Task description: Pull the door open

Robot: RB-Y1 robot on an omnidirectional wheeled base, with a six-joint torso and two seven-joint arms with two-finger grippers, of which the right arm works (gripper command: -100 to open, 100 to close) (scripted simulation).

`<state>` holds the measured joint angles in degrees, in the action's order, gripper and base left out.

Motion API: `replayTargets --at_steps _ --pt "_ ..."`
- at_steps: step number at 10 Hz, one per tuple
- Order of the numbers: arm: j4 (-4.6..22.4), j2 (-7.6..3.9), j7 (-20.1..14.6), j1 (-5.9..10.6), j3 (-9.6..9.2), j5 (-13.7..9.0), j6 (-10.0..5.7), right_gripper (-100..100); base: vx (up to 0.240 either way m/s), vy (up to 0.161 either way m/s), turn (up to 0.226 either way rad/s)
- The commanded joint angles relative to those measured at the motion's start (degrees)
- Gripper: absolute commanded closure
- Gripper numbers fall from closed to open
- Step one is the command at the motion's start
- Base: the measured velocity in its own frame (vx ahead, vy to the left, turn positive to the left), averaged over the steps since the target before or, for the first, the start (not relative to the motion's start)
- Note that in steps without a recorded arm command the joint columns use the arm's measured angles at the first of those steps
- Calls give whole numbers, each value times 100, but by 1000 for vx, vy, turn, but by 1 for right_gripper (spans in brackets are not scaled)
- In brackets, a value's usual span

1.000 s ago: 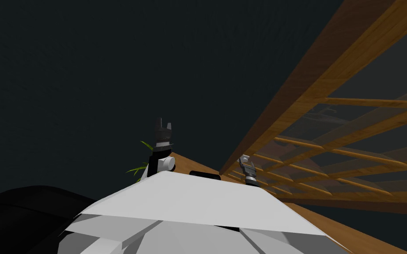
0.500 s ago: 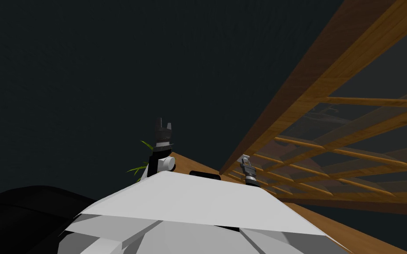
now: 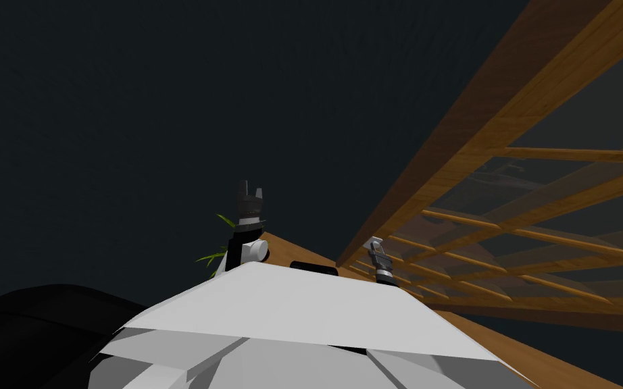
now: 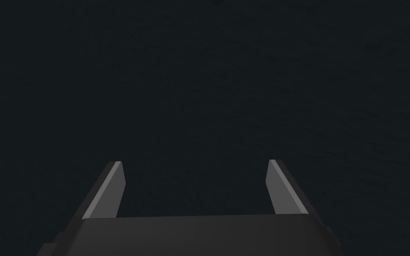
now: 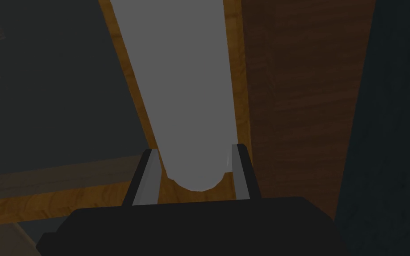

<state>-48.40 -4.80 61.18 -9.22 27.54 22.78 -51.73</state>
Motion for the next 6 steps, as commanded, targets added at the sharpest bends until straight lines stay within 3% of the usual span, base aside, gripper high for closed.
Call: replayTargets --at_steps 1,6 --pt "-7 -13 -264 -12 -41 -57 1 100 -15 -8 28" --pt "-24 -61 -917 -44 -153 -216 -3 100 -16 -5 21"
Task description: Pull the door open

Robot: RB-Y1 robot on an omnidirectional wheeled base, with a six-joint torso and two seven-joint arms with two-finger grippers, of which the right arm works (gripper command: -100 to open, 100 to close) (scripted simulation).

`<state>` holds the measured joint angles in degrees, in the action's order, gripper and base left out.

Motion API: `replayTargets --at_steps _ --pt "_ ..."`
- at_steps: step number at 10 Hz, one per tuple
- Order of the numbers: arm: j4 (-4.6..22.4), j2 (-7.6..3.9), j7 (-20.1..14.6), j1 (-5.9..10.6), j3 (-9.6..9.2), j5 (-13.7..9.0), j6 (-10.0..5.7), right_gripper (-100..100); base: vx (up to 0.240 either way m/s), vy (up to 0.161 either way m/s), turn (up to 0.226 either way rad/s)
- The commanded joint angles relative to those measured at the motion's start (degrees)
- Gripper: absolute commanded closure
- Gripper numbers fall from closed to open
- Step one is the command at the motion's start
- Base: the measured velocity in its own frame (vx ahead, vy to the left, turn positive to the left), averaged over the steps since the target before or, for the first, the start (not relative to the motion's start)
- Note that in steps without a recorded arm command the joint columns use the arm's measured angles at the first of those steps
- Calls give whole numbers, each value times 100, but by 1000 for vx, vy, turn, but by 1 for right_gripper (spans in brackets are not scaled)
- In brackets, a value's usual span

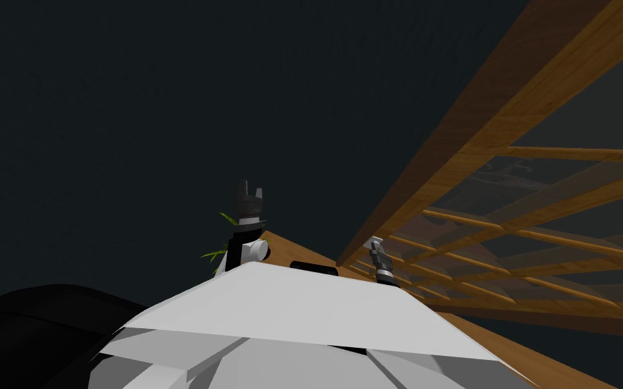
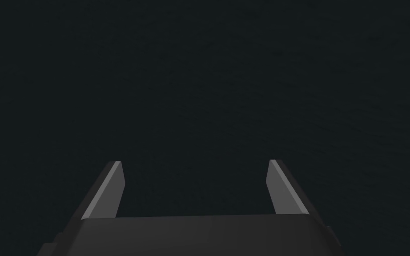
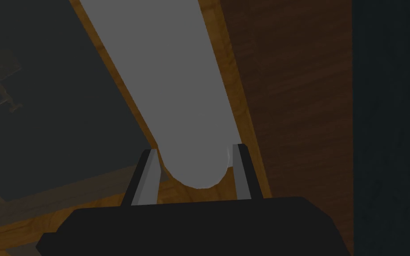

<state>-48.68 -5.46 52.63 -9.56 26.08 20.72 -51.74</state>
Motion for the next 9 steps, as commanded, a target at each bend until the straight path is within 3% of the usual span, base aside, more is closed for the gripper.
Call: replayTargets --at_steps 1,9 --pt "-1 -9 -252 -20 -41 -58 -2 100 -15 -2 16" --pt "-30 -88 -1284 -73 -231 -330 -9 100 -18 -7 21"
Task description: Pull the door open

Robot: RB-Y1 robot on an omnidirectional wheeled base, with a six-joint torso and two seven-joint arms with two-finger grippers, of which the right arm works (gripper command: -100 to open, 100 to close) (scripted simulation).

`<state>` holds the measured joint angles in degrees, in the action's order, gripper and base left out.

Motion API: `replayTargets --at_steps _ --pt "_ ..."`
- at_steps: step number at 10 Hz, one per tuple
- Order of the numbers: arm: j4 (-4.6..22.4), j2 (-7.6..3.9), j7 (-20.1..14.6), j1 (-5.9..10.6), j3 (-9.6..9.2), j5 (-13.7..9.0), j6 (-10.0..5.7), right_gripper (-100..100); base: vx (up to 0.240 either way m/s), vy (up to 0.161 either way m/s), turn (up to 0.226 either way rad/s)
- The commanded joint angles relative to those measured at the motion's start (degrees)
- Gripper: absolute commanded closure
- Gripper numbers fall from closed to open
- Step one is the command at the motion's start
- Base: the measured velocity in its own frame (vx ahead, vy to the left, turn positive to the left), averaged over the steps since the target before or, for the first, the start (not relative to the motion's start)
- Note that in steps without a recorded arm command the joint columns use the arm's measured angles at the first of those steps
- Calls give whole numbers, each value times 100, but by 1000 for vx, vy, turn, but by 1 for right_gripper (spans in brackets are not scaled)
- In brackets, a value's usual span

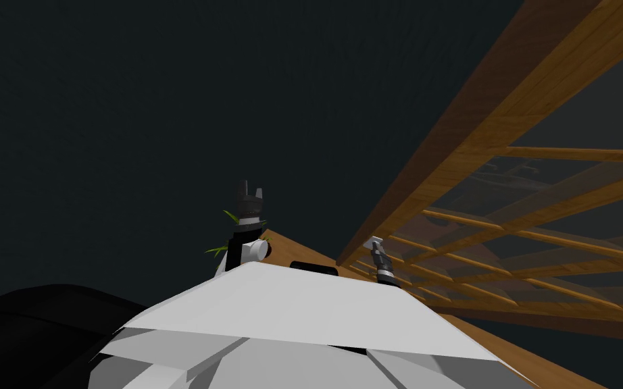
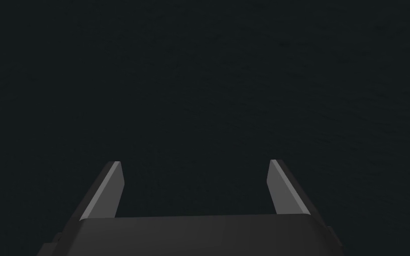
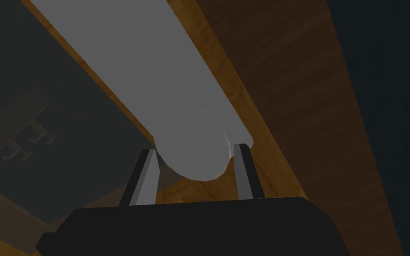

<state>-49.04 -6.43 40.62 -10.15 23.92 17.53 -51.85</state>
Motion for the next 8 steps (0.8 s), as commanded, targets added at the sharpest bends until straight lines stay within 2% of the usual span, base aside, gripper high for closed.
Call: replayTargets --at_steps 1,8 --pt "-1 -9 -286 -25 -56 -70 0 100 -20 -2 17" --pt "-29 -85 -1219 -77 -243 -335 -6 100 -22 -7 24"
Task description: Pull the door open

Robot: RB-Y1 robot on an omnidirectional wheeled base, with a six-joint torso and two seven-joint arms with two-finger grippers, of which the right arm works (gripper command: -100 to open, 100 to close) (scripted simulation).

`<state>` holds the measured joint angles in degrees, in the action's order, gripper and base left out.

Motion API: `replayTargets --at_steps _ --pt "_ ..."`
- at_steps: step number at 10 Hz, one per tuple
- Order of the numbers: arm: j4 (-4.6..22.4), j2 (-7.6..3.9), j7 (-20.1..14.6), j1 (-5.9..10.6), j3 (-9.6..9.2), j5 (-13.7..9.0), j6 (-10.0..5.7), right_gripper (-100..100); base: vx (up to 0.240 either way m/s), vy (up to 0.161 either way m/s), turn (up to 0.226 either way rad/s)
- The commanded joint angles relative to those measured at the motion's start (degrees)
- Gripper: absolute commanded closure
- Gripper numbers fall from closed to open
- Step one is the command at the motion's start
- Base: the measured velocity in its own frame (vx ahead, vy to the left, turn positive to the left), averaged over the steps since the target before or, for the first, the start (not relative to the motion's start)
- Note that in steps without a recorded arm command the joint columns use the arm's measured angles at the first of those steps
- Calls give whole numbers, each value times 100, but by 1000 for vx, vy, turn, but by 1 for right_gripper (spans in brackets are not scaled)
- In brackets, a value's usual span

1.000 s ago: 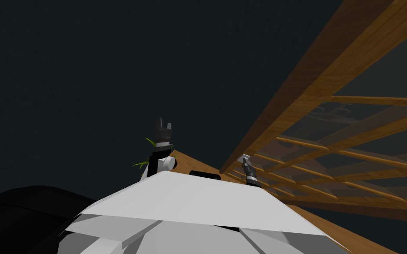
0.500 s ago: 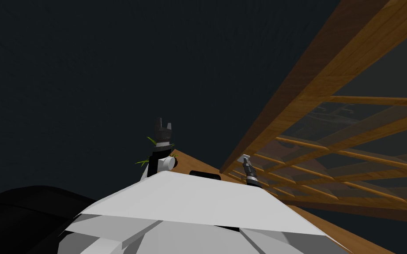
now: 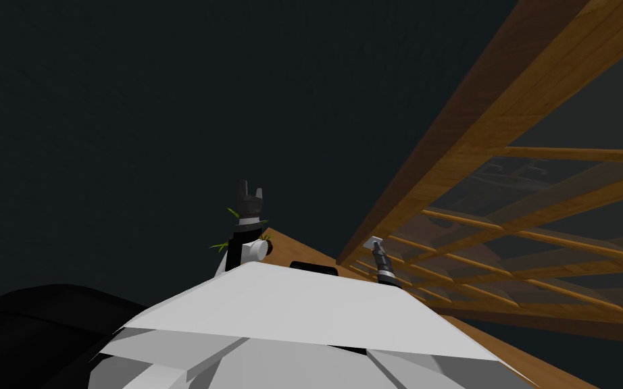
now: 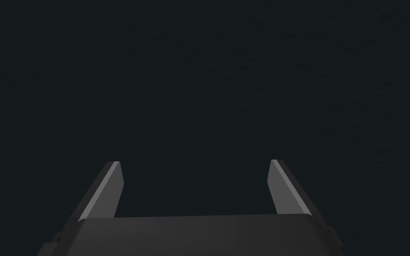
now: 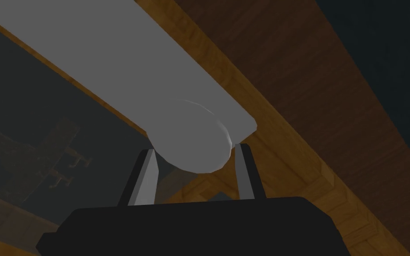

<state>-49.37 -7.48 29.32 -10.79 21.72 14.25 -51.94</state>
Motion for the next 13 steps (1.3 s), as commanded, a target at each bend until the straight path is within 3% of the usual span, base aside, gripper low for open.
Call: replayTargets --at_steps 1,9,13 --pt "-4 1 -286 -26 -72 -77 2 100 -22 -7 18" --pt "-36 -84 -1267 -84 -280 -375 -5 100 -21 -7 22" --pt "-61 -150 -1937 -130 -444 -608 -10 100 -26 -8 30"
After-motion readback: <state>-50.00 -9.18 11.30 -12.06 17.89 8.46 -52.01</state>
